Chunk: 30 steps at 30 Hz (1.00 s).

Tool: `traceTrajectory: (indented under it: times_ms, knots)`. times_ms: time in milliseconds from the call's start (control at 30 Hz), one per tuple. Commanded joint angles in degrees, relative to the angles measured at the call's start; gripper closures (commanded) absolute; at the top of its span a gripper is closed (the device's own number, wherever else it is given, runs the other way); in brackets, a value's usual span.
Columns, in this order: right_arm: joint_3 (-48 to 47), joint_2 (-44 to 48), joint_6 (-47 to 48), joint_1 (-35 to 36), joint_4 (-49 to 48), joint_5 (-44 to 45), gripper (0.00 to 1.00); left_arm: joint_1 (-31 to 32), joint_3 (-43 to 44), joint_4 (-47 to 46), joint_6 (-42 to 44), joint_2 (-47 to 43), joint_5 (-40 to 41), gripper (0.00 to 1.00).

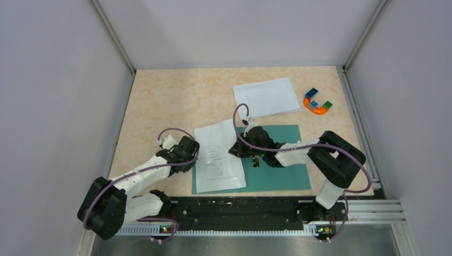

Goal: Put the files into the folder

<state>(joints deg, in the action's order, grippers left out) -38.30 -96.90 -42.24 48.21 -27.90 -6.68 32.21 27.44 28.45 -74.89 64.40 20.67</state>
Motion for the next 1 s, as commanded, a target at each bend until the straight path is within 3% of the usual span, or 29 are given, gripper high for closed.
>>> traceTrajectory:
  times_ms: [0, 267, 533, 967]
  knots:
    - [0.5, 1.0, -1.2, -0.3, -3.2, 0.7, 1.00, 0.6, -2.5, 1.5, -0.7, 1.9, -2.3, 1.00]
    - [3.5, 3.0, -2.9, -0.3, -3.4, 4.7, 1.00, 0.7, -2.6, 1.4, -0.9, 2.0, -2.4, 1.00]
    - [2.3, 1.7, -2.3, 0.4, -4.0, 0.8, 1.00, 0.9, -2.5, 1.3, -1.0, 2.4, -2.5, 1.00]
    - [1.6, -0.9, -5.1, 4.6, -5.8, 2.7, 1.00, 1.5, -2.2, 1.3, -1.5, 2.7, -2.6, 1.00]
